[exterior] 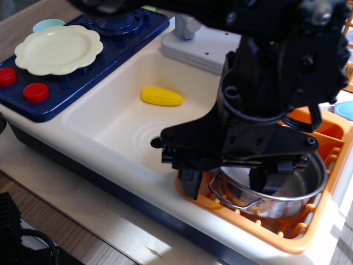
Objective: Put pan from drying rack into sink
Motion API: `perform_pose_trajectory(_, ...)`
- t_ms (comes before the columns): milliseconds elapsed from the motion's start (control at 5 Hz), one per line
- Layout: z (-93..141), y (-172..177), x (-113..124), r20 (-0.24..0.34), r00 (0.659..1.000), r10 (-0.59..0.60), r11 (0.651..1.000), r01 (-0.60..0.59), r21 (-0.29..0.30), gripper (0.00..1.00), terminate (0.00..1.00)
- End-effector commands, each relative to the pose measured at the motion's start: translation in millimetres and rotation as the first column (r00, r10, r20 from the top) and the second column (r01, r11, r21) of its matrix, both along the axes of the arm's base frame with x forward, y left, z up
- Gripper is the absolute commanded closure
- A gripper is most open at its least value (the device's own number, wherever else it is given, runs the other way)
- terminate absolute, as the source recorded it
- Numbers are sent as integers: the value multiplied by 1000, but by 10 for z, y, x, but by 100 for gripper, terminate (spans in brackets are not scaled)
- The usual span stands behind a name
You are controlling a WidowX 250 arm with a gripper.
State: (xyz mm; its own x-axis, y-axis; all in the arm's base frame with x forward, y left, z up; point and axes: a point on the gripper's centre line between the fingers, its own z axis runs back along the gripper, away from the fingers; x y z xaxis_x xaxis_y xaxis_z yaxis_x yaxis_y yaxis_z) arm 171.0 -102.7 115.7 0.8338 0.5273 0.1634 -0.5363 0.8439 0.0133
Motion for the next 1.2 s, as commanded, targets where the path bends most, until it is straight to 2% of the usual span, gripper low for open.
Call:
perform_pose_trajectory(0,61,12,31,3,1000,-7,1000,7,-10,100,0)
perform_pose_trajectory(200,133,12,52,1,1000,-14,1000,14,13,100,0)
perform_pose_trajectory(400,339,147,121,-7,999,-34,997,35,76,100,0)
perform_pose_trajectory(600,477,462,183,18,998,-53,985,49,167,100,0)
perform_pose_trajectory(1000,487,1360,404,85,989,-123,959,96,266,100,0)
